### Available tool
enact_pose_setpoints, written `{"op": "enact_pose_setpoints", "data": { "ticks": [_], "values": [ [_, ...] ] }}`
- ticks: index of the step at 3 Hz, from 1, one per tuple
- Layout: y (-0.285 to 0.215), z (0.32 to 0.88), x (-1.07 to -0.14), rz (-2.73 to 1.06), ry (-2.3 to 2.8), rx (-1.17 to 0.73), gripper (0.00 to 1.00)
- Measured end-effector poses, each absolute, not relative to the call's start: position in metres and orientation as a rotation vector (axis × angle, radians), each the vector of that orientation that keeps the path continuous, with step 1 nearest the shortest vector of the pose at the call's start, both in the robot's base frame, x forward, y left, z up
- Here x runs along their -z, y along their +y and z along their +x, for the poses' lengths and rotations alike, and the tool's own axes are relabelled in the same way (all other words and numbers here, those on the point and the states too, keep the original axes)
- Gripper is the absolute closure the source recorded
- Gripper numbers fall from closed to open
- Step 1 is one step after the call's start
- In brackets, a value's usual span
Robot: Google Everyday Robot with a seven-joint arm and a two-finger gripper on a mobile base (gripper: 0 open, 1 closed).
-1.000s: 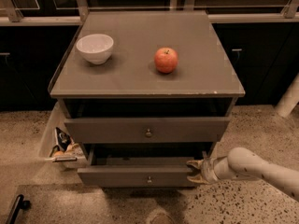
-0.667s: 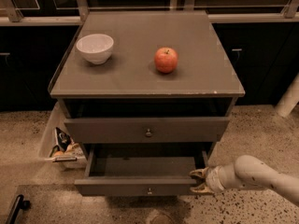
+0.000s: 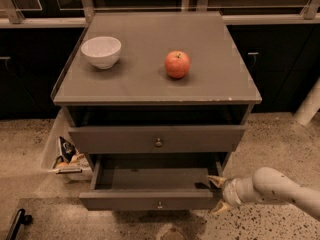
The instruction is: Open middle drawer
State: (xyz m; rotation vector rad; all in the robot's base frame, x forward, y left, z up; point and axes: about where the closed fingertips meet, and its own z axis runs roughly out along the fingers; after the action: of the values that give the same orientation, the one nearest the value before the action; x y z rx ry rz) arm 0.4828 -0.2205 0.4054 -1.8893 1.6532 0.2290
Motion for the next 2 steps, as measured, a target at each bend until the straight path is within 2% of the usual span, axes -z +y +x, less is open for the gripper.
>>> {"op": "enact_pose_setpoints", "data": {
  "ticks": [1,2],
  "values": [
    [-0.220,0.484,-0.405,-1.887,1.655,-0.234,0.00],
    [-0.206,0.481,-0.387,-1.869,1.652,-0.342,0.16]
  ]
}}
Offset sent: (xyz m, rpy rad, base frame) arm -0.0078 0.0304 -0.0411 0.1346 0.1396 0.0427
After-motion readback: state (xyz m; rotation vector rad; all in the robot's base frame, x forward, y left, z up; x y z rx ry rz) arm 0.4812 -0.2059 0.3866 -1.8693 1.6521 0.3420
